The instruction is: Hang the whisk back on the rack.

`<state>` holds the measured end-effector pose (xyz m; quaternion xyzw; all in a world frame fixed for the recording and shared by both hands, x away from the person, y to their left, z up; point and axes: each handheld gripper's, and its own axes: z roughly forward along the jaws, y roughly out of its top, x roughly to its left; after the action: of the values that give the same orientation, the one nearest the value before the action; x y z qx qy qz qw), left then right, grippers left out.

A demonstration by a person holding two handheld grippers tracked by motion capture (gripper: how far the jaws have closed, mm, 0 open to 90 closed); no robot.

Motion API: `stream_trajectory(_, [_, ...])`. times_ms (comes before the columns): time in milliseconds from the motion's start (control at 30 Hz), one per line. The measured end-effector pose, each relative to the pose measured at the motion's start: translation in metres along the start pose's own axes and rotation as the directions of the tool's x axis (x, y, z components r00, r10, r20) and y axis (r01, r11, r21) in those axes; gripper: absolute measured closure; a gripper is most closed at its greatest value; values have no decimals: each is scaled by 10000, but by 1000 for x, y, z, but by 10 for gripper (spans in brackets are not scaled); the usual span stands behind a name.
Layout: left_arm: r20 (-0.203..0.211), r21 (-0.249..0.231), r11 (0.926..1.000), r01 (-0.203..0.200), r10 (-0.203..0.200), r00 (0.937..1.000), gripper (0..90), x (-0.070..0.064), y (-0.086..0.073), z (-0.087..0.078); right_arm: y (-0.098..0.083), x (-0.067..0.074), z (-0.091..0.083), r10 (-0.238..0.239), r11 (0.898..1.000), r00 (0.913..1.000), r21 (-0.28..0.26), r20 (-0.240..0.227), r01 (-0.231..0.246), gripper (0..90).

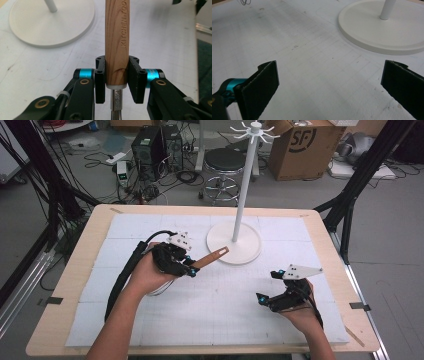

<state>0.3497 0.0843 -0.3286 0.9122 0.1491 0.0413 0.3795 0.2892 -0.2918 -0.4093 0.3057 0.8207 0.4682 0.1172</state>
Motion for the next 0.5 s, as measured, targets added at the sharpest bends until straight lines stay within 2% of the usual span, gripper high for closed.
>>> stream_trajectory(267, [465, -716, 9974, -17, 51, 9989, 706, 2, 23, -13, 0, -1, 0, -51, 10000, 10000, -23, 3, 51, 4])
stream_trajectory(500, [431, -728, 9972, -192, 224, 9988, 706, 6, 41, -22, 0, -1, 0, -31, 10000, 10000, -22, -23, 31, 4])
